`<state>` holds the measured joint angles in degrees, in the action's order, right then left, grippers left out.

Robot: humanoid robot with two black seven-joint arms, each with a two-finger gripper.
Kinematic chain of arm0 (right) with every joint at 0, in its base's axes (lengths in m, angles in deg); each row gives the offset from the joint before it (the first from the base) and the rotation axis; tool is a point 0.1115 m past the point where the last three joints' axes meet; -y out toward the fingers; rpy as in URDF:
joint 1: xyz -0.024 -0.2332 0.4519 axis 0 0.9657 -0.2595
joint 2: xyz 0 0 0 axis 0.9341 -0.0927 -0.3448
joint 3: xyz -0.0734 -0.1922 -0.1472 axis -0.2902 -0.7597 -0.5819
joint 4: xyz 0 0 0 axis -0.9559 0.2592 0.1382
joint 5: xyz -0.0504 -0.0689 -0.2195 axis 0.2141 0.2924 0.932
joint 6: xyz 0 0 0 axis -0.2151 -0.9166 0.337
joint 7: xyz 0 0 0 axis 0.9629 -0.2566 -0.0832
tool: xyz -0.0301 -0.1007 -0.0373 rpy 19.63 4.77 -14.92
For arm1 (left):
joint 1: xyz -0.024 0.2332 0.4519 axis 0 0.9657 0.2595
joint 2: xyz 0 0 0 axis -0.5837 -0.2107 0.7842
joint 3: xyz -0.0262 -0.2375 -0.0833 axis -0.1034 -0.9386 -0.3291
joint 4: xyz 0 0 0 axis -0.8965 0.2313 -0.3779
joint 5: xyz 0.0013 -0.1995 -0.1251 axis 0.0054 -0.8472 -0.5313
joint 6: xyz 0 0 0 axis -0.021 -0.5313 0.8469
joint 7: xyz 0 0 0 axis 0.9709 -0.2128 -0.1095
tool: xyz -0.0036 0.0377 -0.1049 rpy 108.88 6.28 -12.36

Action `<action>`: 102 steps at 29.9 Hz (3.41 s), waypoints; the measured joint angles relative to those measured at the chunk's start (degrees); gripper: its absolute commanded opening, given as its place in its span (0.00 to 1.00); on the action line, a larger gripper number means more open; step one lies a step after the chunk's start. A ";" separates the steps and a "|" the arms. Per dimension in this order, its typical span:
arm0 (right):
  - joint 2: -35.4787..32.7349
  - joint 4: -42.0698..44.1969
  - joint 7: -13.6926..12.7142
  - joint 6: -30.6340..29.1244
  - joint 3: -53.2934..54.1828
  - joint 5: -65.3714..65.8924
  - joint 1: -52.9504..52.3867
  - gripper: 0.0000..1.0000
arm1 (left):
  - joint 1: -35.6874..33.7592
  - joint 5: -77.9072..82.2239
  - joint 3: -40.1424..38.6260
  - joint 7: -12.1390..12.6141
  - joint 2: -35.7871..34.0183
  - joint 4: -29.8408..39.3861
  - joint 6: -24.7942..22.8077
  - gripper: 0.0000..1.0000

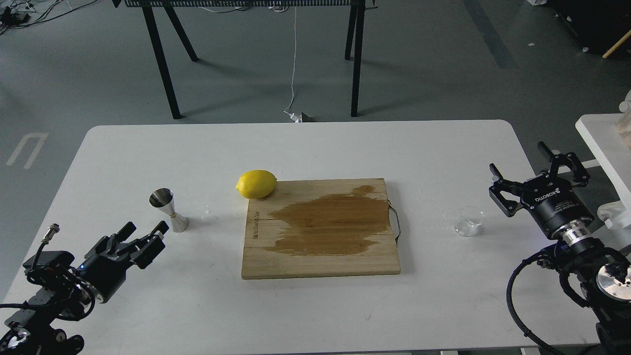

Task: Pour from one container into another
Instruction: 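Reach the left gripper to the metal jigger and grasp it, then lift the jigger with the left gripper and carry it toward the board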

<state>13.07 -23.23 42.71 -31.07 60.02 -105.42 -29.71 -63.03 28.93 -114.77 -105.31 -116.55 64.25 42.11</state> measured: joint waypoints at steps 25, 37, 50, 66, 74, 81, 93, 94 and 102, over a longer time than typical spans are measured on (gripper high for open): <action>0.15 -0.25 0.00 0.00 -0.33 -0.01 0.27 0.99 | -6.81 -0.16 4.09 0.00 4.78 -7.30 -0.01 0.99; 0.08 0.01 0.00 0.00 -0.15 -0.01 0.40 0.99 | -9.33 -0.37 6.56 0.00 7.53 -11.17 -0.01 0.99; -0.11 -0.10 0.00 0.00 0.09 -0.06 0.97 0.99 | -12.81 -0.67 6.92 -0.01 12.53 -18.33 -0.01 0.98; -0.11 -0.18 0.00 0.00 0.18 -0.09 1.65 0.99 | -14.44 -0.32 8.87 -0.01 13.45 -22.58 -0.01 0.61; -0.10 -0.18 0.00 0.00 0.09 -0.09 1.75 0.99 | -14.46 -0.32 9.02 -0.01 13.65 -23.38 -0.01 0.38; 0.01 -0.10 0.00 0.00 0.02 -0.09 1.91 0.99 | -14.46 -0.23 9.08 -0.01 13.92 -24.57 -0.01 0.10; 0.16 -0.06 0.00 0.00 -0.06 -0.07 2.45 0.99 | -14.63 -0.20 9.45 -0.04 14.34 -25.85 0.04 0.08; 0.17 -0.06 0.00 0.00 -0.01 -0.07 2.46 0.99 | -14.75 -0.20 9.60 -0.03 14.29 -25.86 0.04 0.08; 0.17 -0.10 0.00 0.00 0.23 -0.07 2.47 0.99 | -19.14 -0.22 9.87 0.06 13.38 -24.99 -0.08 0.08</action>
<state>13.23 -23.33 42.70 -31.07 60.25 -105.49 -27.24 -82.17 28.71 -104.90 -105.25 -103.17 39.25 42.03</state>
